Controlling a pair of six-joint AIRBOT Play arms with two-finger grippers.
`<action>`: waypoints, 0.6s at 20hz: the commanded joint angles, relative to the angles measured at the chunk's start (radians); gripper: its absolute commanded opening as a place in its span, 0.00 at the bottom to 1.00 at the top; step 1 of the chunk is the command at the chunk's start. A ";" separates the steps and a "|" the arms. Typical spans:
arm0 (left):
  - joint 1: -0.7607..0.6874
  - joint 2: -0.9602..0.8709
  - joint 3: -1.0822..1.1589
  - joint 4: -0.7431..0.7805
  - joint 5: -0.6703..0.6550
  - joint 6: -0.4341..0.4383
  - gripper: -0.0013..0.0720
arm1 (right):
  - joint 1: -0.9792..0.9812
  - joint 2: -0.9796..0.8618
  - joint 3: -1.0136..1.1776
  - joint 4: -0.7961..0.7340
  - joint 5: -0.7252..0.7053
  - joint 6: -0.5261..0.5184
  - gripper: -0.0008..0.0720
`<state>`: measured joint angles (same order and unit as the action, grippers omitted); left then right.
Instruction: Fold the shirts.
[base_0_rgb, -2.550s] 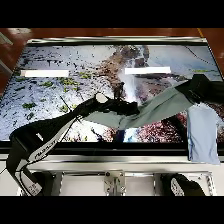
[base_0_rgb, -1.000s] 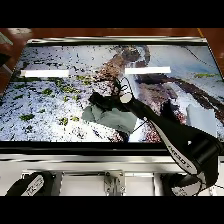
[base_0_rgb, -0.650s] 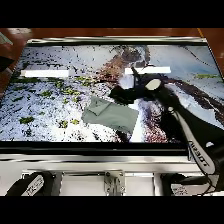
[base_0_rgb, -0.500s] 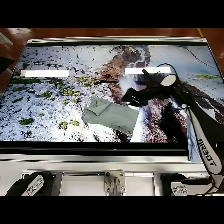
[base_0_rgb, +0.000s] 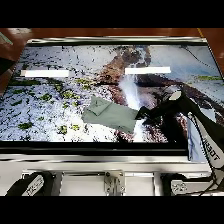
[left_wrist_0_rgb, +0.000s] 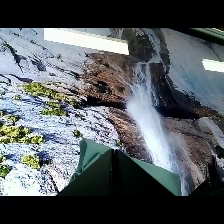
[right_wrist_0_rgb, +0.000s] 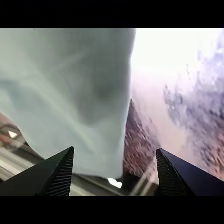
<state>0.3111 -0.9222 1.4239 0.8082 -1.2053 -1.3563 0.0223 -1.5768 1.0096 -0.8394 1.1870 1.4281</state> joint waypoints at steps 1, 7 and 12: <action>0.000 0.000 0.000 0.000 -0.004 0.000 0.06 | 0.021 -0.063 -0.037 0.230 -0.123 -0.076 0.89; 0.000 0.000 0.000 0.000 -0.004 0.000 0.06 | 0.066 -0.139 -0.031 0.415 -0.143 -0.232 0.12; 0.000 0.000 0.000 0.000 -0.004 0.000 0.06 | -0.031 0.007 0.163 0.542 -0.004 -0.369 0.11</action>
<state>0.3111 -0.9222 1.4239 0.8078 -1.2098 -1.3563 0.0399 -1.6360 1.0683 -0.3729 1.1206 1.0836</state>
